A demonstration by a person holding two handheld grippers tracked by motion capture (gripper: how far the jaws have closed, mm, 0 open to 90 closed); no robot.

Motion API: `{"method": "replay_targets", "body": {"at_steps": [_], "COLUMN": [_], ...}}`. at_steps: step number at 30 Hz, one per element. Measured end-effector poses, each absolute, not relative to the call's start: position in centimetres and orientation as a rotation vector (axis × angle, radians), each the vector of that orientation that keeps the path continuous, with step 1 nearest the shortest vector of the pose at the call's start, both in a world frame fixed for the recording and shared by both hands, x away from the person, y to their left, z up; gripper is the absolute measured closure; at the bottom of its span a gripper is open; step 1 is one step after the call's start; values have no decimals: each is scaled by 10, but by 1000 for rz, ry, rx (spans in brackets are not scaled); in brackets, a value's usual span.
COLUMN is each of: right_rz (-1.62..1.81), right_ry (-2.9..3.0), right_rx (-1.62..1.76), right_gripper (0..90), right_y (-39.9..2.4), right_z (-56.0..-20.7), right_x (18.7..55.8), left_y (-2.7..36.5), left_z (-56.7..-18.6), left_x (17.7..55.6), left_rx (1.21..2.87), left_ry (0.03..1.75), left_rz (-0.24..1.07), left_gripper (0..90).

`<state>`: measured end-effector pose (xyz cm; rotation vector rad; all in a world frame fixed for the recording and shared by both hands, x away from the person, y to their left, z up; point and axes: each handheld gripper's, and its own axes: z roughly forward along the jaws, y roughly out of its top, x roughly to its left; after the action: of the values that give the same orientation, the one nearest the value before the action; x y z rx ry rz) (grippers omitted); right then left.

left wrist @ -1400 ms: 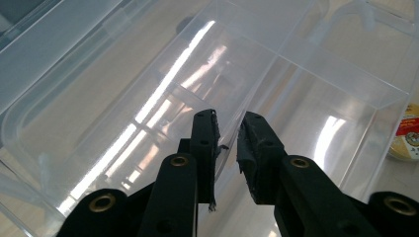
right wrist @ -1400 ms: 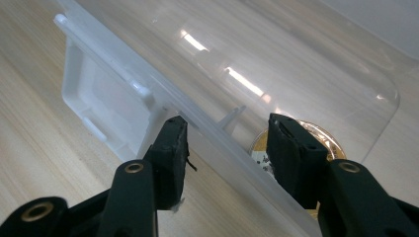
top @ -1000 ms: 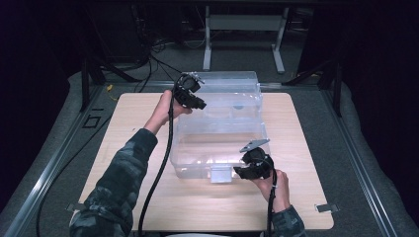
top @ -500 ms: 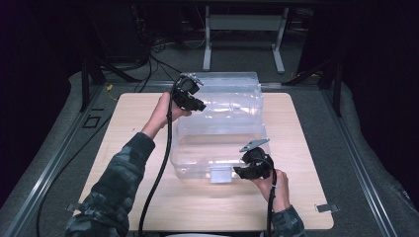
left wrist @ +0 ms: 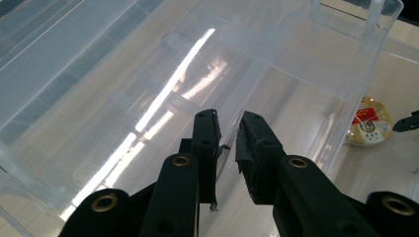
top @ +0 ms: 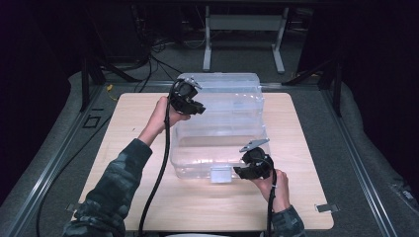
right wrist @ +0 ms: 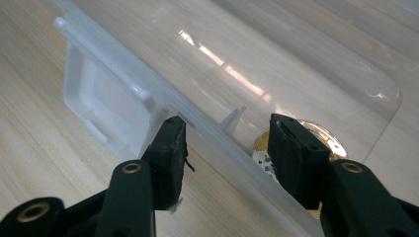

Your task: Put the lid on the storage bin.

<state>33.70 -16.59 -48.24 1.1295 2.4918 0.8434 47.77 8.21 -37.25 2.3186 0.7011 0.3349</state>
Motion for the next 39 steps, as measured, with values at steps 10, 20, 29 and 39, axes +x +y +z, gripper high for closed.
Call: {"method": "replay_targets", "body": {"at_steps": [10,20,29,39], "right_rz": [842,843,845,846], "right_ry": [2496,2496,2499,2498], "right_rx": [1128,1126,1129,1128], "right_gripper": [495,496,496,496], "right_y": [-166,-166,-166,-166], "right_z": [-482,-482,-482,-483], "right_x": [337,337,337,337], "left_y": [84,85,85,86], "left_z": [-371,-371,-371,-372], "left_x": [463,456,448,440], "left_rx": [2314,2317,2317,2311], "left_ry": [671,658,645,633], "left_rz": [360,367,385,390], "left_gripper": [778,779,779,781]}}
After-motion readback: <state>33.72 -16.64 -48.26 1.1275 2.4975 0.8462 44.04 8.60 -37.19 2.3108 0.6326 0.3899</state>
